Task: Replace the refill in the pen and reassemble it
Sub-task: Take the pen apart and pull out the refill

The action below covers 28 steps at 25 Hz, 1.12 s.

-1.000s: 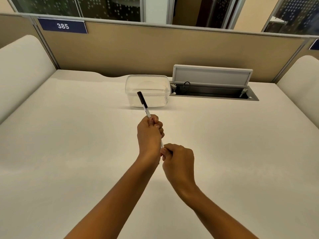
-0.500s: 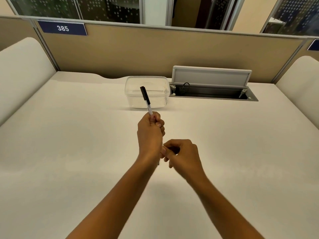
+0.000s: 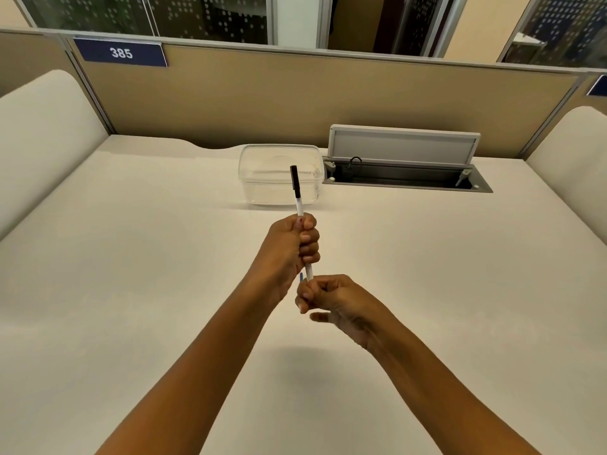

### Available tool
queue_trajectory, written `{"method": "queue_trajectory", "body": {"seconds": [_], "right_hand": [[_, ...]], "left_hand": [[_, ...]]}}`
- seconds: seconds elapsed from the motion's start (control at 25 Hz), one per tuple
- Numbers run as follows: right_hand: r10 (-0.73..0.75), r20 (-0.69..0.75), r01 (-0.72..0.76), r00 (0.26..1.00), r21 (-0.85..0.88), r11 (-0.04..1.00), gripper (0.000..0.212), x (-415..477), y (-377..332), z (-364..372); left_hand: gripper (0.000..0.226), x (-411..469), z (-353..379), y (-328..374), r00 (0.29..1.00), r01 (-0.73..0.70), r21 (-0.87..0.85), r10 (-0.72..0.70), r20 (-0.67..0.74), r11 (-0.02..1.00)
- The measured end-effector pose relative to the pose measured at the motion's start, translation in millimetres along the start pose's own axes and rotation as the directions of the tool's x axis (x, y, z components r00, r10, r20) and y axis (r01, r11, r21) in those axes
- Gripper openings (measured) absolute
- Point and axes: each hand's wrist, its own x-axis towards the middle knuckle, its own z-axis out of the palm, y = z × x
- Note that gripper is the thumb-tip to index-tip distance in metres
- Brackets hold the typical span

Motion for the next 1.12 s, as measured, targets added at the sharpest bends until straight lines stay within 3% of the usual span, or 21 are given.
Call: {"method": "queue_trajectory", "body": {"seconds": [0.12,0.24,0.32,0.36,0.52,0.6,0.76,0.96,1.12], "right_hand": [[-0.144,-0.306,0.051,0.941,-0.293,0.955,0.038,-3.0,-2.5,15.0],[-0.436,-0.539,0.003,0.721,-0.626,0.78,0.026,0.9,5.0,31.2],[-0.528,-0.585,0.021,0.616,-0.657,0.753,0.009,3.7,8.2,36.2],[-0.51,-0.594,0.053,0.622,-0.619,0.784,0.008,3.9,8.3,34.6],[-0.224,-0.48,0.09,0.848,-0.287,0.954,0.016,-3.7,0.8,15.9],[-0.132,-0.421,0.069,0.897,-0.162,0.984,0.019,-7.2,-2.8,10.5],[-0.102,-0.387,0.084,0.917,-0.065,0.994,0.023,-11.9,-6.0,8.0],[-0.119,-0.443,0.12,0.889,-0.027,0.992,0.013,-14.1,-8.4,9.9],[-0.139,-0.424,0.142,0.895,-0.025,0.99,0.019,-16.0,-9.1,9.5]], "left_hand": [[0.041,-2.1,8.8,-6.6,0.985,-0.097,0.056,0.104,-0.14,0.994],[0.04,-2.4,16.2,-10.3,0.944,-0.187,0.067,0.198,-0.263,0.98],[0.04,-1.1,15.7,-8.9,0.927,-0.219,0.028,0.217,-0.305,0.975],[0.04,-0.1,13.6,-7.1,0.928,-0.222,-0.002,0.21,-0.307,0.975],[0.042,2.4,2.0,0.3,0.946,-0.192,-0.123,0.15,-0.287,0.974],[0.043,4.4,-2.8,3.3,0.956,-0.173,-0.218,0.111,-0.271,0.961],[0.043,6.1,-7.9,6.7,0.97,-0.133,-0.364,0.046,-0.238,0.922],[0.043,5.3,-11.2,4.6,0.977,-0.109,-0.439,0.014,-0.215,0.892],[0.043,4.0,-11.8,1.9,0.98,-0.087,-0.482,-0.012,-0.198,0.872]]}}
